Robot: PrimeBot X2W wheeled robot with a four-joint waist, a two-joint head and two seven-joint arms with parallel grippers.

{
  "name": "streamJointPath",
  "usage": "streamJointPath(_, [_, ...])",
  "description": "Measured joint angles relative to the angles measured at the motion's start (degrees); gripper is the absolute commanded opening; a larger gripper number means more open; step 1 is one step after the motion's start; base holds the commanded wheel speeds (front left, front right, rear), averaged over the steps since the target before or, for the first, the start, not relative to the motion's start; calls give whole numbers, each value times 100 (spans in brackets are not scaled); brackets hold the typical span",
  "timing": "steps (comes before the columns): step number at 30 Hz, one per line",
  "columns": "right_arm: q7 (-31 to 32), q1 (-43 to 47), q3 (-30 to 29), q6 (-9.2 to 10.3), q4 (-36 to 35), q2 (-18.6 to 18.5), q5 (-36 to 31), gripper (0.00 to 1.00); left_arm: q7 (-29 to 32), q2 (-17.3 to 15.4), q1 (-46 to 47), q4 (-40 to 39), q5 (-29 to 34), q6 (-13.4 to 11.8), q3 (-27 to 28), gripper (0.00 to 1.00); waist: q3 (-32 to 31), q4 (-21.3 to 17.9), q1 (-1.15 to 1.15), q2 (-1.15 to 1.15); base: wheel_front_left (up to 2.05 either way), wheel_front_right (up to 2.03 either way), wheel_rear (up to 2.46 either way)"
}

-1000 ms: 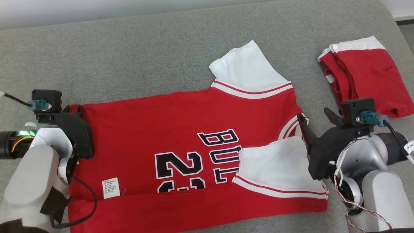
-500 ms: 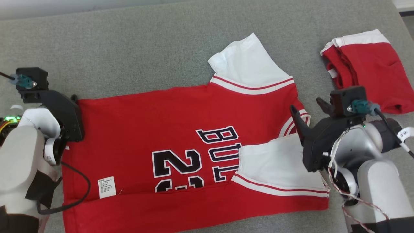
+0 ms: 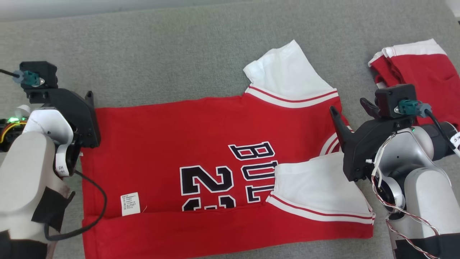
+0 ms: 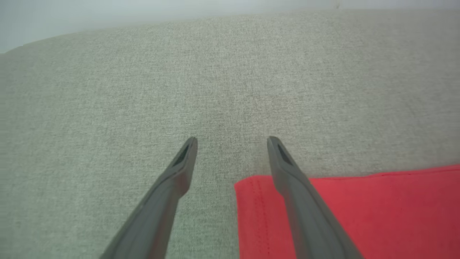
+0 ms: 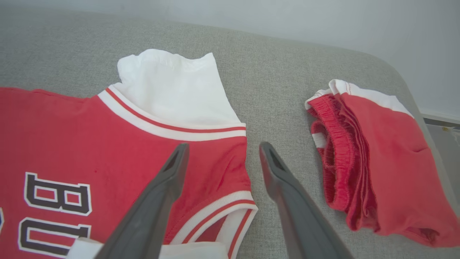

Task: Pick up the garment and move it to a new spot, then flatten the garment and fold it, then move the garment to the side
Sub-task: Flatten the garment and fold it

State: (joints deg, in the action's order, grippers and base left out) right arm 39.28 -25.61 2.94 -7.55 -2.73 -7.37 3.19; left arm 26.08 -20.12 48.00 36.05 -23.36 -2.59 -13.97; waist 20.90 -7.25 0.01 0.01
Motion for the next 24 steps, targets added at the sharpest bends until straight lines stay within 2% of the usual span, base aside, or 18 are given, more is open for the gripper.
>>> streamJointPath(8, [2,109,-172,0,-36,-20,0,100,668,-3,-356,-692,-159,-148,-30,100,-150,76,0,0,0,0,0])
streamJointPath(12, [4,108,-147,0,-55,-10,4,100,815,-81,-608,-744,-179,-257,-18,100,-112,17,0,0,0,0,0])
streamJointPath(17, [11,90,-135,0,-78,-11,4,100,727,-241,-668,-736,-125,-398,15,100,-23,-65,-1,0,0,0,0])
streamJointPath(24, [26,90,-149,0,-97,-13,-20,100,679,-275,-615,-671,-145,-345,22,98,56,-99,0,-1,0,0,0])
